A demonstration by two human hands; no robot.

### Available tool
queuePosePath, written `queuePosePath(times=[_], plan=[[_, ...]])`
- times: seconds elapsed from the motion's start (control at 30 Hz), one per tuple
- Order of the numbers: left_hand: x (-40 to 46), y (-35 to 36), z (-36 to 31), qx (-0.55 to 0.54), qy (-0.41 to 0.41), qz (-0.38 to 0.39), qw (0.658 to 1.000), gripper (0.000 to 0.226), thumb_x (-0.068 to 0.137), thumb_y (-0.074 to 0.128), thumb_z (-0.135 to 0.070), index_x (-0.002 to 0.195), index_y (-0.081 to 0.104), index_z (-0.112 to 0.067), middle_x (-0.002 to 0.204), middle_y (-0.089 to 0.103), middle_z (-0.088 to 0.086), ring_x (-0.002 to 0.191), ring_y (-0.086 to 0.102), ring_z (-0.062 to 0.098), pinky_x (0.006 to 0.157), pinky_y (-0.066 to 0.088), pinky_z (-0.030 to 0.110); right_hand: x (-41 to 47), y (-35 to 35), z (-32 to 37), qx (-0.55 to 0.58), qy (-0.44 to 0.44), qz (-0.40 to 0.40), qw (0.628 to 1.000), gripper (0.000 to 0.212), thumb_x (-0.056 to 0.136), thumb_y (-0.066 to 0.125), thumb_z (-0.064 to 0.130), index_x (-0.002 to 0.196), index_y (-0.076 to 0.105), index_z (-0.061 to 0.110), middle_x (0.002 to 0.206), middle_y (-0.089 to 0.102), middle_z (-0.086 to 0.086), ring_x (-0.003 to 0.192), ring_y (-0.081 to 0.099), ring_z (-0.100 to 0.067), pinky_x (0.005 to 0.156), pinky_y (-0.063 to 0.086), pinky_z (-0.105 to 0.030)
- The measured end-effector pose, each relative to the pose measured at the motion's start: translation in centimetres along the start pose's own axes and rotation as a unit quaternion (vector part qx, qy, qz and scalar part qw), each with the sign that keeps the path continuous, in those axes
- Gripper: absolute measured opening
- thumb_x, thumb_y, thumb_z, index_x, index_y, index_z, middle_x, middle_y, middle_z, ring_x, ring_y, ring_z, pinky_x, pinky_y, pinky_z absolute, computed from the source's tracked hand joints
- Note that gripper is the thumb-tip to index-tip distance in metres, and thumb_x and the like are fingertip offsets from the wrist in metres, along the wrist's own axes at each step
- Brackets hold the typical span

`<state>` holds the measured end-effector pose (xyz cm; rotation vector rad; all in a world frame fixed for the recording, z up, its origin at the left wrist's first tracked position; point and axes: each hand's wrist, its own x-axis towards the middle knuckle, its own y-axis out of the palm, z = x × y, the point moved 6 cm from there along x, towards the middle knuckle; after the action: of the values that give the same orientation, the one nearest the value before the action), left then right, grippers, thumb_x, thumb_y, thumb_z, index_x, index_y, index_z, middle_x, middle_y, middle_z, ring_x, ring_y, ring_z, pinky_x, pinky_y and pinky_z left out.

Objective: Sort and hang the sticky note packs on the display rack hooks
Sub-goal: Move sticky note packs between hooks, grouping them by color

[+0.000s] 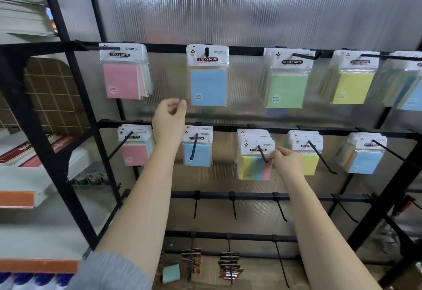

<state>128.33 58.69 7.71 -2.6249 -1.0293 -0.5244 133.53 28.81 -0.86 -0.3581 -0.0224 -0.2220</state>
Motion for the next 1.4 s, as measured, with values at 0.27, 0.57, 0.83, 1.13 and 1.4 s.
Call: queuePosePath(times=[0.27,0.57,0.83,1.13,1.4], plan=[[-3.2,-1.8,5.2,0.017,-0.097,0.023,0.995,0.012,0.095,0.052,-0.029,0.102,0.057,-0.020,0.102,0.066,0.000,0.077,0.060,0.009,0.066,0.042,0.022,-0.8,0.3,-1.1,0.038,0.017,-0.072,0.997,0.029,0.094,0.056,0.018,0.120,0.059,0.006,0.122,0.061,-0.009,0.111,0.056,-0.024,0.089,0.041,-0.031],[-4.2,-2.3,8.2,0.023,-0.144,0.049,0.988,0.015,0.095,0.052,-0.026,0.104,0.058,-0.015,0.099,0.066,0.002,0.070,0.056,0.007,0.066,0.043,0.025,-1.6,1.2,-0.9,0.077,0.000,-0.045,0.996,0.026,0.096,0.051,0.025,0.079,0.061,0.009,0.071,0.057,-0.006,0.071,0.051,-0.021,0.066,0.042,-0.032],[-3.5,-0.8,9.5,0.065,-0.152,0.086,0.982,0.023,0.095,0.050,-0.028,0.110,0.059,-0.013,0.102,0.065,0.002,0.077,0.058,0.010,0.071,0.045,0.029,-4.5,0.4,-0.8,0.078,-0.042,-0.097,0.991,0.031,0.098,0.045,0.026,0.075,0.053,0.006,0.061,0.043,0.000,0.057,0.036,-0.013,0.053,0.029,-0.027],[-0.5,2.1,10.2,0.140,-0.177,0.152,0.962,0.036,0.092,0.053,-0.032,0.123,0.058,-0.015,0.120,0.063,0.009,0.111,0.057,0.031,0.099,0.045,0.045,-6.6,-0.8,0.5,0.078,-0.050,-0.123,0.988,0.037,0.096,0.044,0.022,0.062,0.030,0.013,0.057,0.027,0.001,0.053,0.022,-0.014,0.050,0.018,-0.027],[0.3,4.0,10.9,0.139,-0.165,0.143,0.966,0.033,0.094,0.054,-0.023,0.123,0.056,-0.007,0.120,0.061,0.010,0.092,0.052,0.021,0.068,0.039,0.026,-7.4,-1.8,1.2,0.075,-0.069,-0.132,0.986,0.037,0.095,0.046,0.021,0.062,0.031,0.014,0.056,0.027,0.004,0.053,0.022,-0.011,0.048,0.018,-0.022]])
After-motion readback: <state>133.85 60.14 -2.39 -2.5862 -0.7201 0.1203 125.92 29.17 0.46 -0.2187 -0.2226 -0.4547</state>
